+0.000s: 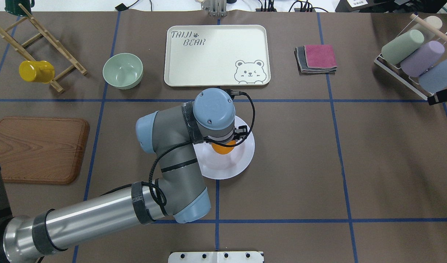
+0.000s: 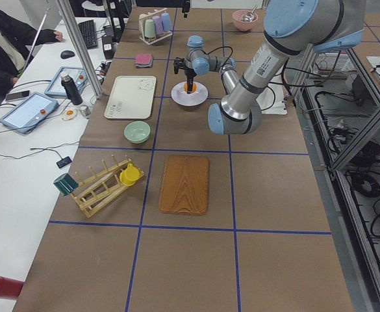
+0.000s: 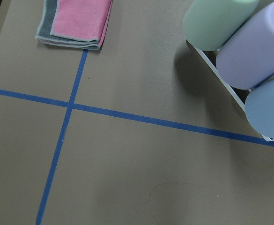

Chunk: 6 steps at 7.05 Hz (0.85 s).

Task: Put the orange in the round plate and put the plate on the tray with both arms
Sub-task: 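Carry the orange with the left gripper over the white plate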

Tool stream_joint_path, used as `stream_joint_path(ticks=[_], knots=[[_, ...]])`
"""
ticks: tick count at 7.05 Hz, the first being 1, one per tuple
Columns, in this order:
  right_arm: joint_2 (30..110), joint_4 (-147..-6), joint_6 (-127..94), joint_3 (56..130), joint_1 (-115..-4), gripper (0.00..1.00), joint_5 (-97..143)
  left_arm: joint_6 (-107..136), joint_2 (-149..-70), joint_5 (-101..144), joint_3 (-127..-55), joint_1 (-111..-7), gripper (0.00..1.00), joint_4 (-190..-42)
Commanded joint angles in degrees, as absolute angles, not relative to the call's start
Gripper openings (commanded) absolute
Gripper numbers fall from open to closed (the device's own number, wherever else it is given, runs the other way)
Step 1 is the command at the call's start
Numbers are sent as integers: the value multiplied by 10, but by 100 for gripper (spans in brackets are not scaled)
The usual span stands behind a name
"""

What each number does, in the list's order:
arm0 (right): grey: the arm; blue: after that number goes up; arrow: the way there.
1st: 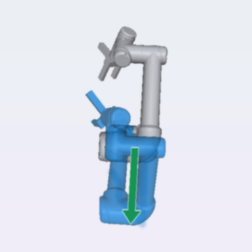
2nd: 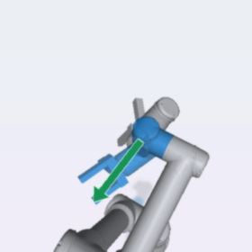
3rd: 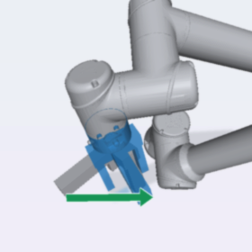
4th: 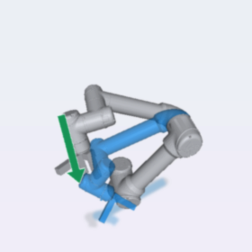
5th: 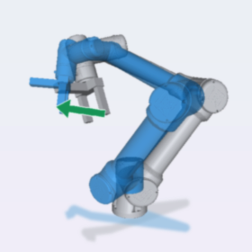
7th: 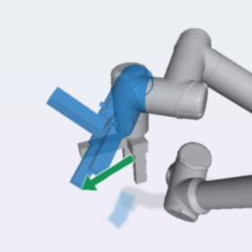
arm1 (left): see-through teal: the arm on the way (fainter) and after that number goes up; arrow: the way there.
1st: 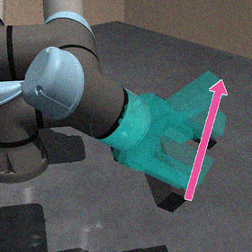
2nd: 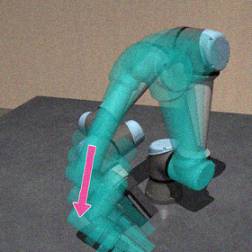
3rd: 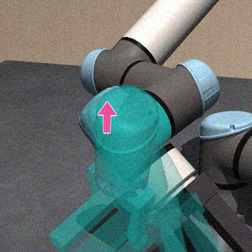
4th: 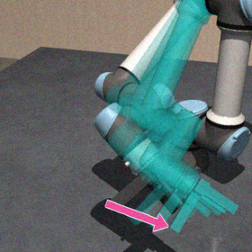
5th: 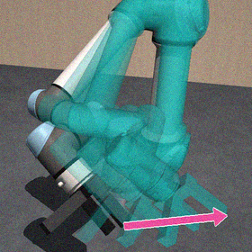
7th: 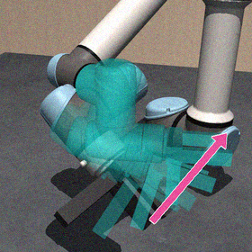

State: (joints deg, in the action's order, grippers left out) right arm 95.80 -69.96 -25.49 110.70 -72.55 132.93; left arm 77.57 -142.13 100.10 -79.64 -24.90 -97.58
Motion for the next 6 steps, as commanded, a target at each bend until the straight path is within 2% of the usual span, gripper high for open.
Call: stream_joint_path(ticks=[1, 3, 4, 6], knots=[[958, -700, -255, 1107, -725, 100, 1329, 774, -1426, 991, -754, -241, 0, -1012], [958, -700, -255, 1107, -725, 100, 1329, 773, -1426, 991, -758, -242, 4, -1012], [958, -700, -255, 1107, -725, 100, 1329, 762, -1426, 989, -758, -243, 99, -1012], [958, -700, -255, 1108, -725, 100, 1332, 746, -1415, 993, -805, -256, 99, -1010]])
